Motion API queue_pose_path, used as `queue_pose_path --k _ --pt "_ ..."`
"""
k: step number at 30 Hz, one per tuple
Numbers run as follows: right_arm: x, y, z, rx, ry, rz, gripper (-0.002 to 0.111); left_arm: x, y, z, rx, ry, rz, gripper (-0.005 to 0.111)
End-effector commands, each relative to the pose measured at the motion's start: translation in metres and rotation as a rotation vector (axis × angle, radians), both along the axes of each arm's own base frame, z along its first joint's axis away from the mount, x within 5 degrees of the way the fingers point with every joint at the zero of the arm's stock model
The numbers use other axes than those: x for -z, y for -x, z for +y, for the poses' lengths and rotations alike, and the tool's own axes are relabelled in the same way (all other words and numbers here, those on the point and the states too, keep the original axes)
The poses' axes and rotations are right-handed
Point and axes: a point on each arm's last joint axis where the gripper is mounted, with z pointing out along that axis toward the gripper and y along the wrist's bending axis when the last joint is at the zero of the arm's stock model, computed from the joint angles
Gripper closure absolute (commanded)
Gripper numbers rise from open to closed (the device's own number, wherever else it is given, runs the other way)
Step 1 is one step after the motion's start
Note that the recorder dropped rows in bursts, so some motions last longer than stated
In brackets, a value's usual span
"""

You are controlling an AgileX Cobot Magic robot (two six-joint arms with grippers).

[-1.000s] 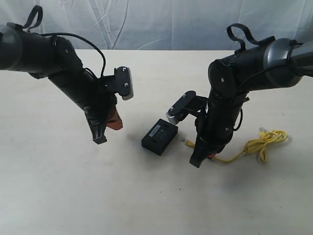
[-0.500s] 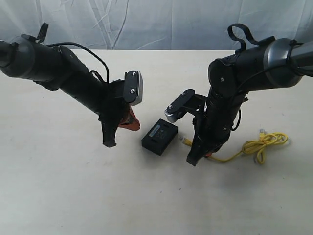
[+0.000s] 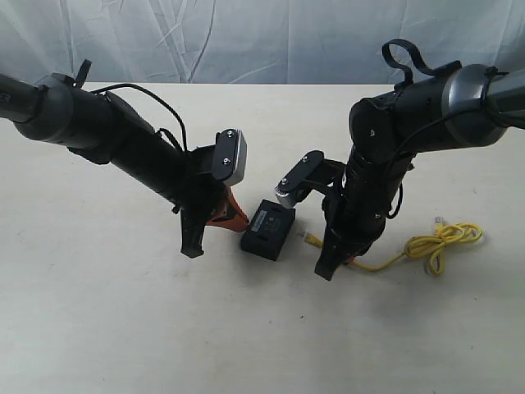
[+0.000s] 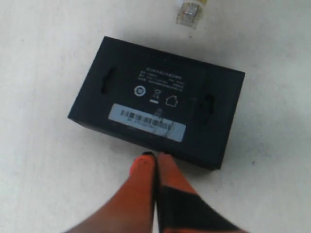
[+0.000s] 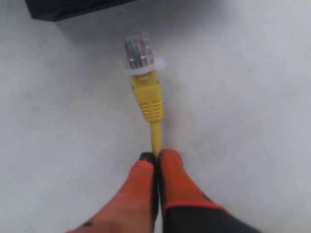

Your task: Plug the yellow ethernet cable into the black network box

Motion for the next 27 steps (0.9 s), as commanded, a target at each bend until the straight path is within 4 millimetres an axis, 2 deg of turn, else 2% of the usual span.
queue_pose_path --k 1,6,12,13,15,17,19,22,27 --pt "-0.002 0.001 0.000 -0.049 0.003 0.003 0.109 -0.002 0.000 -0.002 -0.003 0.016 0.008 0.107" --pt "-0.001 -0.001 0.001 -0.054 -0.005 -0.016 0.109 -0.002 0.000 -0.002 -0.005 0.016 0.009 0.107" --pt "0.013 -0.002 0.004 -0.045 -0.020 0.011 0.109 -0.002 0.000 -0.002 -0.005 0.016 0.009 0.107" --pt "0.014 -0.002 0.004 -0.045 -0.018 0.013 0.107 -0.002 0.000 -0.002 -0.006 0.016 0.010 0.107" --pt "0.014 -0.002 0.004 -0.045 -0.018 0.013 0.097 -0.002 0.000 -0.002 -0.006 0.016 0.010 0.107" --pt "0.013 -0.002 0.004 -0.042 -0.022 0.013 0.081 -0.002 0.000 -0.002 -0.006 0.016 0.010 0.107" --pt "0.013 -0.002 0.004 -0.042 -0.022 0.013 0.069 -0.002 0.000 -0.002 -0.006 0.016 0.010 0.107" --pt "0.012 -0.002 0.004 -0.040 -0.024 0.011 0.066 -0.002 0.000 -0.002 -0.006 0.016 0.010 0.107" --pt "-0.004 -0.002 0.002 -0.057 -0.026 -0.028 0.066 -0.002 0.000 -0.002 -0.008 0.015 0.009 0.107"
